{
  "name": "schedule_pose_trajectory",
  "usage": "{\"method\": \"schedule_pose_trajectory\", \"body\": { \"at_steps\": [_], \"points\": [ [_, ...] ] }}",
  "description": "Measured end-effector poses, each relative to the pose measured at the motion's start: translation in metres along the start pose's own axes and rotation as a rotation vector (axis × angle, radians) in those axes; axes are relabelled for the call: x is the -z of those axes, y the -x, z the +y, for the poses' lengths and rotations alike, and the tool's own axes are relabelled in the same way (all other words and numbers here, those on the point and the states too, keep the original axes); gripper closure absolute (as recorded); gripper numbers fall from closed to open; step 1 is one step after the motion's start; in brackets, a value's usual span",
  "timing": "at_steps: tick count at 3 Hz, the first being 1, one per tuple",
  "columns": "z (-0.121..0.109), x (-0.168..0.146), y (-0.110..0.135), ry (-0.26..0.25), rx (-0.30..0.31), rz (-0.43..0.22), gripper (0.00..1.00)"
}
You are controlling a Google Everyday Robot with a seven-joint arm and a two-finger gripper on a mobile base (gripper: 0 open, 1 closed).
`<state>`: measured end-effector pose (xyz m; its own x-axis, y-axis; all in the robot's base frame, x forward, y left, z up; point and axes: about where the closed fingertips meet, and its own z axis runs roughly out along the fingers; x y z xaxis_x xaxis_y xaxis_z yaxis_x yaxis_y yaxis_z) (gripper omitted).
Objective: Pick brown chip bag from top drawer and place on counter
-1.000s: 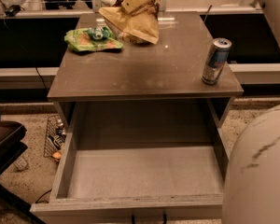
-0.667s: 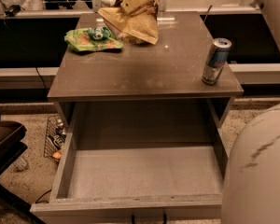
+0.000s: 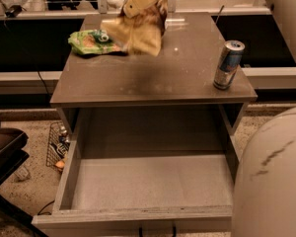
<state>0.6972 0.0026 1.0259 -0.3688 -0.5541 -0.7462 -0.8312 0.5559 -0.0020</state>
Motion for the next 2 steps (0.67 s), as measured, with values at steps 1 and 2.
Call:
{"method": "schedule_pose_trajectory", "body": {
  "at_steps": [1,2],
  "points": [
    [0.0005,-0.0014,0.0000,0.002,0.000,0.001,0.00],
    [0.0005,-0.0015,0.0000,0.002,0.000,0.001,0.00]
  ]
}}
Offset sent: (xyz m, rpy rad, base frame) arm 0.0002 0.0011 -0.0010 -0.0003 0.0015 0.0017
